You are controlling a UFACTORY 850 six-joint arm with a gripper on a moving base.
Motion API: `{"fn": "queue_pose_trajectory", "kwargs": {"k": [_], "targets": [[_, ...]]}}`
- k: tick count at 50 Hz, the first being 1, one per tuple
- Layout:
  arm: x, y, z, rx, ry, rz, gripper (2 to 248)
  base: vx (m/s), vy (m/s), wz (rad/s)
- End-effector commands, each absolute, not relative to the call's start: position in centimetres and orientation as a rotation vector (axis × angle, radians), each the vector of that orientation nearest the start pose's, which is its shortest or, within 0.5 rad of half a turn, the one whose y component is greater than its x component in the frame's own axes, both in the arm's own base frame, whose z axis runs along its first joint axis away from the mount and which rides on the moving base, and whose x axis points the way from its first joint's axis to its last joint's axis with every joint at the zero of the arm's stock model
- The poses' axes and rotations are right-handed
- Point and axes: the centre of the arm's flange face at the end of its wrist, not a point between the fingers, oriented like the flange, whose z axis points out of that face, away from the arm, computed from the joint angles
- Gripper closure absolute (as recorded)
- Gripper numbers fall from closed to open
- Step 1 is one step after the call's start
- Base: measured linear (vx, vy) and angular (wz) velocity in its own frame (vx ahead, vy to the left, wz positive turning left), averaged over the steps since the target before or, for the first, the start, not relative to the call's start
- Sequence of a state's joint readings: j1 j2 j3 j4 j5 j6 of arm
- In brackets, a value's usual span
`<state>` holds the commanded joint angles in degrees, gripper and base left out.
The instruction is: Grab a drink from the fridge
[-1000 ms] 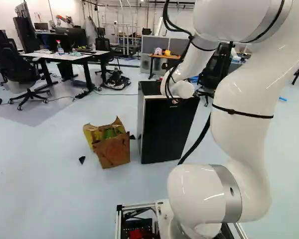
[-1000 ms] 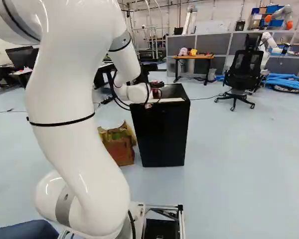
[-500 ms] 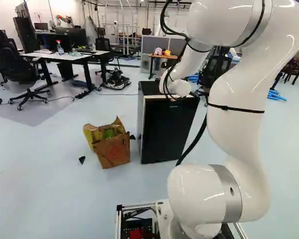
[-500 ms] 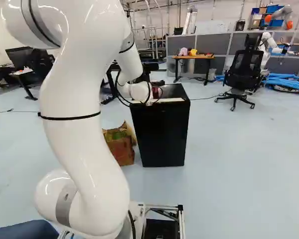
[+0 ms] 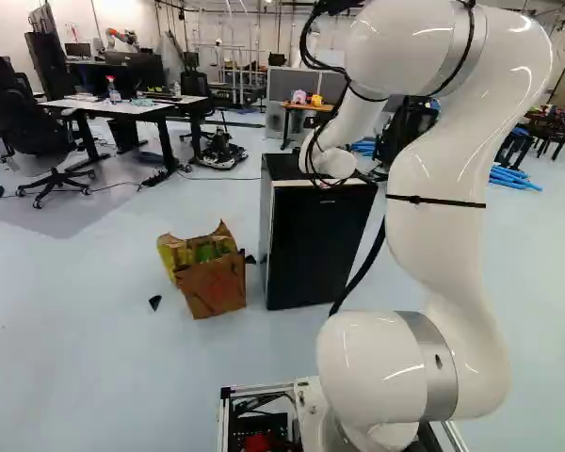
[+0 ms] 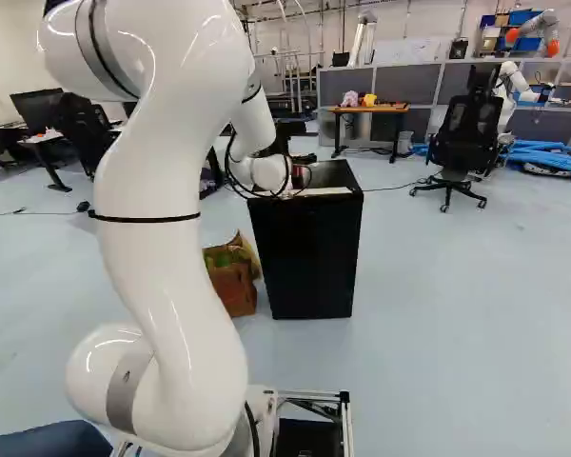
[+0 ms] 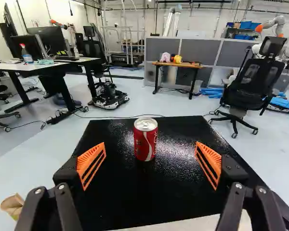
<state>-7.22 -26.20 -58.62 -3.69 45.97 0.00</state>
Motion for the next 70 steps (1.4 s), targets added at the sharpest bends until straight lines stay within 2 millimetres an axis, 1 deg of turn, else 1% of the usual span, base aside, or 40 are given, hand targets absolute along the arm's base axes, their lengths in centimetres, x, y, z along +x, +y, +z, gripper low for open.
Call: {"fn": "queue_pose_trajectory", "kwargs": {"k": [33, 70], "targets": [[64.7, -7.7, 40.7, -2.514, 0.124, -2.001, 3, 0.000, 0.000, 0.000], [68.0, -8.1, 39.7, -2.534, 0.206, -1.966, 3, 0.000, 0.000, 0.000]]}}
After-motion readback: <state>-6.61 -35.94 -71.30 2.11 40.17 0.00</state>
